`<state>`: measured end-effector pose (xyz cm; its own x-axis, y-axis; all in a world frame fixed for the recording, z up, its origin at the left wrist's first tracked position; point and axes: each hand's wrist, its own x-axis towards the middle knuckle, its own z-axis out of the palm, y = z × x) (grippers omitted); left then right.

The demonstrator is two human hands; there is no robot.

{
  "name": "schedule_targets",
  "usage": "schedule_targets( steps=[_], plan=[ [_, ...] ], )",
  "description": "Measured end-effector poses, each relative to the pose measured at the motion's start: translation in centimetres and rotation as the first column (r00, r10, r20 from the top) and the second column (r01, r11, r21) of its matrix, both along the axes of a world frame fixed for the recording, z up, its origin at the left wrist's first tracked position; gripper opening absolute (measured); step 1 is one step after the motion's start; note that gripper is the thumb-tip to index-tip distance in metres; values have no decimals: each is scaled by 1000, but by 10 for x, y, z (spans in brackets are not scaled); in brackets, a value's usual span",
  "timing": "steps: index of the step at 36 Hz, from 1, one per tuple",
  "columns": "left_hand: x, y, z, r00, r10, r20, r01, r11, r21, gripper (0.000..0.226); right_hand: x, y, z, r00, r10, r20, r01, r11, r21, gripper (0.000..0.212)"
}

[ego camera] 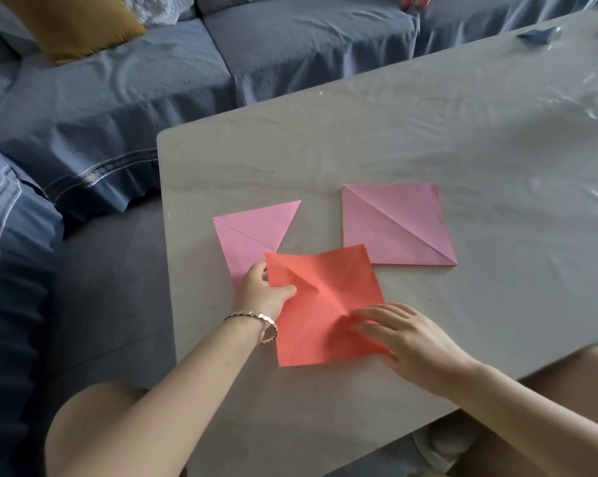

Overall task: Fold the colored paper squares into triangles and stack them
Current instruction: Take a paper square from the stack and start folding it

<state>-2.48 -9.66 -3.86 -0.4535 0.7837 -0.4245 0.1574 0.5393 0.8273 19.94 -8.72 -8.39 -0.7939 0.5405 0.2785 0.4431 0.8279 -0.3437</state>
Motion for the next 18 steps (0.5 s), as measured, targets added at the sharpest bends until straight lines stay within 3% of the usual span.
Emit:
schedule_targets(
  steps=[4, 7, 11, 15, 18],
  plan=[
    [-12, -2, 0, 997, -19, -71, 12, 995, -98, 53, 16, 7, 1, 999, -42, -1, 41, 999, -27, 24],
    [-15, -2, -1, 990, -52, -132, 32, 988, -149, 68, 19, 8, 4, 999, 42, 25, -42, 999, -11, 30],
    [-13, -3, 3, 965, -138, -222, 120, 988, -95, 36, 13, 4, 10, 992, 128, -15, -129, 989, -69, 25],
    [-5, -9, 13, 862, -321, -392, 336, 941, -32, 11, 5, 0, 29, 978, 26, -209, -87, 954, -287, 26],
    [1, -15, 22, 822, -401, -404, 452, 891, 35, 13, -3, 3, 43, 955, -89, -283, -33, 916, -400, 23]
  ],
)
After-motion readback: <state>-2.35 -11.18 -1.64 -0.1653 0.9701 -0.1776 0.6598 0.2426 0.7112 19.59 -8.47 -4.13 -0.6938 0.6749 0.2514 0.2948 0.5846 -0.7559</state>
